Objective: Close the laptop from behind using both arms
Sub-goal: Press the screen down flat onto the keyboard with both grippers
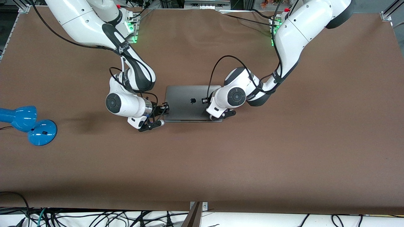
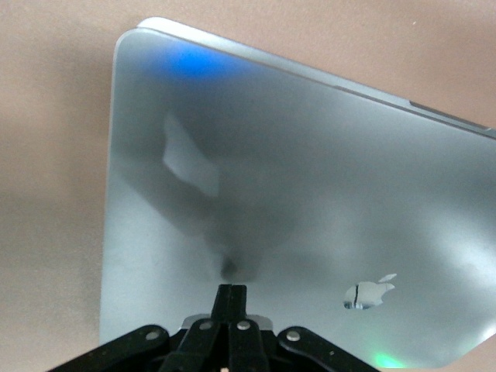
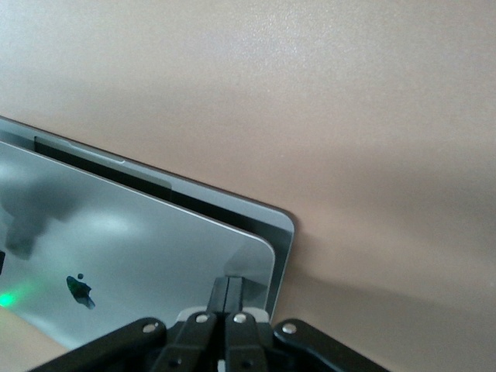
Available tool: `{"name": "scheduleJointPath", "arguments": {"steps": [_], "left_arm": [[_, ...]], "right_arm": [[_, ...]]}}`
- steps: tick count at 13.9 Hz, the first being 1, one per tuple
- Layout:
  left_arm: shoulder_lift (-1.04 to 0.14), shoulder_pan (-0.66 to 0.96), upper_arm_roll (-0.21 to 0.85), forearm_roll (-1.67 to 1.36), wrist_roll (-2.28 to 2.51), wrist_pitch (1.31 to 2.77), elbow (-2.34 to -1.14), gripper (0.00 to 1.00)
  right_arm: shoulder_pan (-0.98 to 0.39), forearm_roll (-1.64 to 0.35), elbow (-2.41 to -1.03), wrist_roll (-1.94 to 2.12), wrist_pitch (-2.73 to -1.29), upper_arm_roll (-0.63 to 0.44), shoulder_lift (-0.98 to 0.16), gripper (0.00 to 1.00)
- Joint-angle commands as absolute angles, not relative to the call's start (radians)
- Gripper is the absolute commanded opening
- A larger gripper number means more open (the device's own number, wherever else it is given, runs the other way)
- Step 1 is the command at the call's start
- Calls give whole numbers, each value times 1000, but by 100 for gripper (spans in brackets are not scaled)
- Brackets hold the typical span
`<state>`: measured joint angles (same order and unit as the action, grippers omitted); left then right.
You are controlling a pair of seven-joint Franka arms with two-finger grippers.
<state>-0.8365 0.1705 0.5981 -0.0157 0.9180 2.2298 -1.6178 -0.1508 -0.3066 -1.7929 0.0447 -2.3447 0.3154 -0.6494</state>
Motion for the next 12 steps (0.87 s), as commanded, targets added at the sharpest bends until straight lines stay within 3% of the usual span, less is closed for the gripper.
{"name": "scheduleJointPath", "arguments": {"steps": [1, 12], "left_arm": [[-856, 184, 592, 18, 914, 2232, -1588, 0], [-885, 184, 591, 55, 916, 2273, -1589, 0]], "right_arm": [[-156, -318, -1759, 60, -2342, 318, -675, 0], [-158, -321, -1738, 60, -2407, 318, -732, 0]]}}
